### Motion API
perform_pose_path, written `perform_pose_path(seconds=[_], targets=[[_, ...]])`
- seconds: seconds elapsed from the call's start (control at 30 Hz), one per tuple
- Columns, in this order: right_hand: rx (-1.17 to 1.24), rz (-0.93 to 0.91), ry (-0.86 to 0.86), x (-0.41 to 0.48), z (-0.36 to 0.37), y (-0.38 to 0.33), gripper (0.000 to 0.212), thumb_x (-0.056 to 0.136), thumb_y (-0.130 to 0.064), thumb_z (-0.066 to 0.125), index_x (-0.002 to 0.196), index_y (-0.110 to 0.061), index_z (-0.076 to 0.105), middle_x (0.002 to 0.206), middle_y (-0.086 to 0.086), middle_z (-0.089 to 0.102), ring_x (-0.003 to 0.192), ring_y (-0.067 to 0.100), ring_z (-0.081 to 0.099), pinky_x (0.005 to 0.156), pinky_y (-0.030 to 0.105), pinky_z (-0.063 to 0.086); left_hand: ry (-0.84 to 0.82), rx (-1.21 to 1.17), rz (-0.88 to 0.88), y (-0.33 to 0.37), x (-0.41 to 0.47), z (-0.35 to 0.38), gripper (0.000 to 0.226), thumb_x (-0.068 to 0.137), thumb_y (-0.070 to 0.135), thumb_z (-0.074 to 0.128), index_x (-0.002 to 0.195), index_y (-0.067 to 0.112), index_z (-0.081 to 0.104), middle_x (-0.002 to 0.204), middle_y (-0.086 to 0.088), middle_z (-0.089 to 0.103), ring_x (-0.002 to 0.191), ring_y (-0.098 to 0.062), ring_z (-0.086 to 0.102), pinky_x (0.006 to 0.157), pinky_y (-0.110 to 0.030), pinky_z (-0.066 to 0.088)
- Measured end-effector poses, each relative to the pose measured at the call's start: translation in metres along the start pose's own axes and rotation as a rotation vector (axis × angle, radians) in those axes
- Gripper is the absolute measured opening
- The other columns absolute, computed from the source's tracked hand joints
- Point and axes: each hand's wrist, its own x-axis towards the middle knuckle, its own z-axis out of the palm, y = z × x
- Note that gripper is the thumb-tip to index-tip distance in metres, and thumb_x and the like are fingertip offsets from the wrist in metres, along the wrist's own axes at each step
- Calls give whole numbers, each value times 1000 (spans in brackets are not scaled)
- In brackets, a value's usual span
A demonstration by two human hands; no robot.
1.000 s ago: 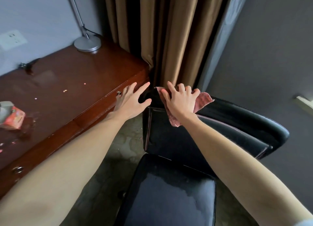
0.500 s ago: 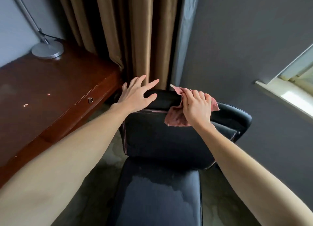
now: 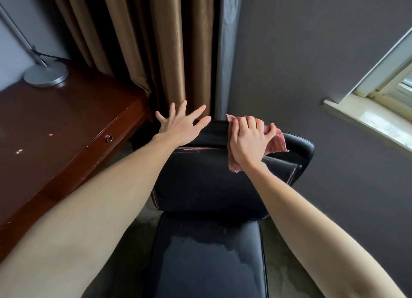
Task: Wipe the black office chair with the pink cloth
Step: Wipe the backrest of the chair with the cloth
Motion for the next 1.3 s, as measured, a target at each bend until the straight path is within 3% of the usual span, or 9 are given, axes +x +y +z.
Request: perform_pose_path(seconds=[0.17, 0.27, 0.5, 0.67, 1.03, 1.13, 1.2, 1.3], targets=[[53, -87, -28, 1, -7, 33, 34, 103, -33, 32, 117, -26, 62, 110, -5, 64, 113, 23, 53, 109, 47, 21, 11, -4, 11, 6, 2, 1, 62, 90, 79, 9, 149, 59, 11, 167, -2, -2, 152, -32, -6, 114, -69, -2], [94, 15, -2, 0, -17, 74, 34, 105, -31, 31, 127, -29, 57, 118, -7, 62, 122, 20, 47, 111, 38, 19, 10, 2, 22, 12, 5, 3, 64, 89, 80, 8, 149, 59, 10, 167, -2, -3, 152, -33, -6, 114, -69, -2], [93, 147, 56, 2, -6, 76, 31, 100, -23, 32, 98, -14, 61, 102, 1, 63, 110, 26, 50, 110, 43, 20, 22, 12, -1, 10, 4, 2, 61, 91, 78, 10, 149, 59, 13, 167, -2, 1, 152, -31, -3, 113, -70, 0], [112, 111, 44, 7, 2, 63, 30, 98, -23, 32, 89, -13, 59, 95, 2, 61, 101, 28, 52, 108, 44, 20, 16, 20, -52, -1, 2, 2, 61, 91, 77, 10, 149, 58, 15, 167, 1, 0, 153, -26, -7, 113, -70, 0], [94, 79, 42, 12, 13, 23, 30, 97, -23, 31, 86, -12, 57, 91, 5, 59, 96, 29, 52, 108, 46, 22, 31, 10, -84, -26, -10, -4, 62, 92, 75, 8, 150, 54, 18, 167, -3, 2, 153, -28, -4, 113, -68, 3], [95, 77, 62, 8, 18, -4, 32, 97, -24, 30, 86, -14, 58, 92, 3, 62, 97, 29, 53, 110, 47, 22, 1, 23, -79, -34, -13, -8, 64, 93, 74, 8, 151, 51, 20, 166, -7, 8, 151, -33, 9, 113, -63, 10], [97, 81, 77, 4, 21, -18, 34, 97, -26, 29, 87, -15, 59, 94, 2, 62, 101, 28, 53, 111, 46, 19, -67, 25, -39, -40, -12, -15, 65, 94, 74, 9, 152, 49, 20, 165, -8, 14, 147, -35, 23, 113, -59, 17], [135, 123, 67, -5, 23, -33, 41, 98, -31, 24, 94, -17, 62, 106, -1, 62, 115, 24, 49, 113, 45, 16, -106, 15, 74, -44, -4, -22, 64, 95, 72, 11, 154, 49, 7, 166, -5, 8, 150, -33, 18, 116, -57, 15]])
